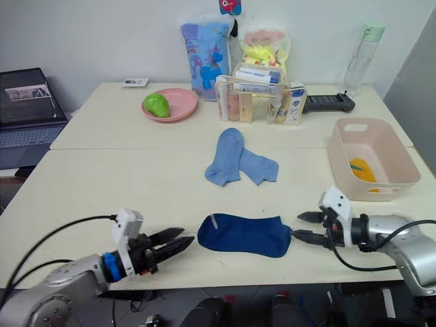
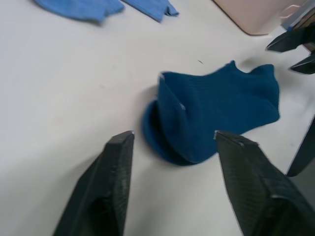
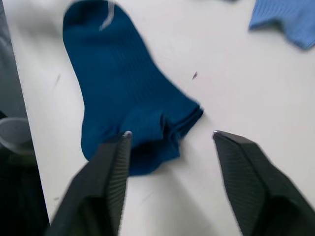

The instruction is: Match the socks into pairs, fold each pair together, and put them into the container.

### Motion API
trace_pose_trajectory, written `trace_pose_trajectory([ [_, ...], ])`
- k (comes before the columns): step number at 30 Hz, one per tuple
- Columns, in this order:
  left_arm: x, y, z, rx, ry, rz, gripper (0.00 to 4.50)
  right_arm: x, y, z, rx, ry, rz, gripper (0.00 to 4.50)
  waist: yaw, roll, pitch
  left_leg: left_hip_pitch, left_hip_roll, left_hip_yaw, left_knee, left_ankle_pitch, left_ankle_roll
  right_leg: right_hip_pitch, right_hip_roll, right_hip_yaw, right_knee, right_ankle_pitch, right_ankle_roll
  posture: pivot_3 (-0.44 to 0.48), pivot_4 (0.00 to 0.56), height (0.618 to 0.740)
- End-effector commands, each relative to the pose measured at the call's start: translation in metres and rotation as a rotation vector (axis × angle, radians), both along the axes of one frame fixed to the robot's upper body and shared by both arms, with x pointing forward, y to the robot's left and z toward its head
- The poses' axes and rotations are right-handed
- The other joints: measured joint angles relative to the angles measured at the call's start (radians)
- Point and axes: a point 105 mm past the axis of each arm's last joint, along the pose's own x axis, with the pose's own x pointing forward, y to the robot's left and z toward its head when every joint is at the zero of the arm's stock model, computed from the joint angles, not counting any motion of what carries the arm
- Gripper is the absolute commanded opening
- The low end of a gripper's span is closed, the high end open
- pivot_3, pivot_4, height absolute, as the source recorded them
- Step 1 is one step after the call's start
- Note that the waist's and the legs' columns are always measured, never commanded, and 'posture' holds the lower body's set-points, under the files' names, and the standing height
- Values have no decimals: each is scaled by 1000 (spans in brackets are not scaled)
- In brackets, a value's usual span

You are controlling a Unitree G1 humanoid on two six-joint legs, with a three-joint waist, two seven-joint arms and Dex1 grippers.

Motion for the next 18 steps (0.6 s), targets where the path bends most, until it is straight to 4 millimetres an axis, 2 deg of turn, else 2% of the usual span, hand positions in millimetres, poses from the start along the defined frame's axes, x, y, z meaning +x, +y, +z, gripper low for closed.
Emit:
trace_pose_trajectory([
  [1, 15, -5, 24, 63, -162, -94, 3429, -1, 18, 24, 44, -86, 52, 3007, 0, 0, 0, 0, 0, 0, 0, 0, 0, 0, 0, 0, 0, 0, 0, 0, 150, 740],
  [2, 19, -11, 27, 89, -201, -139, 3429, 1, 24, 25, 52, -106, 58, 3007, 1, 0, 0, 0, 0, 0, 0, 0, 0, 0, 0, 0, 0, 0, 0, 0, 150, 740],
  [3, 22, -20, 28, 122, -246, -190, 3327, 4, 31, 25, 52, -137, 64, 2803, 1, 0, 0, 0, 0, 0, 0, 0, 0, 0, 0, 0, 0, 0, 0, 0, 150, 740],
  [5, 27, -36, 26, 176, -315, -292, 2825, 8, 45, 20, 46, -180, 81, 2357, 0, 0, 0, 0, 0, 1, 0, 0, 0, 0, 0, 0, 0, 0, 0, 0, 150, 740],
  [8, 31, -56, 17, 221, -370, -403, 1837, 9, 60, 3, 3, -208, 121, 1304, 0, 0, 0, 0, 0, 1, -3, 2, -4, -1, 0, 1, -2, 0, 0, 0, 150, 740],
  [11, 33, -60, -1, 317, -392, -469, 868, 7, 63, -14, -60, -217, 160, 223, -2, 0, 0, 0, 0, 1, -4, 3, -4, -2, 0, 1, -2, 0, 0, 0, 150, 740],
  [12, 33, -59, -7, 343, -393, -488, 534, 6, 63, -20, -75, -215, 166, 0, -2, 0, 0, 0, 0, 1, -4, 3, -4, -2, 0, 1, -1, 0, 0, 0, 150, 740],
  [14, 35, -56, -18, 382, -386, -484, 24, 3, 61, -31, -90, -194, 163, 0, -2, 0, 0, 1, 0, 1, -4, 3, -4, -1, 0, 1, -1, 0, 0, 0, 150, 740],
  [18, 32, -38, -46, 413, -309, -441, 24, -1, 36, -57, -154, -144, 105, 0, -1, 0, 0, 0, 0, 1, -4, 3, -4, -1, 0, 1, -1, 0, 0, 0, 150, 740],
])
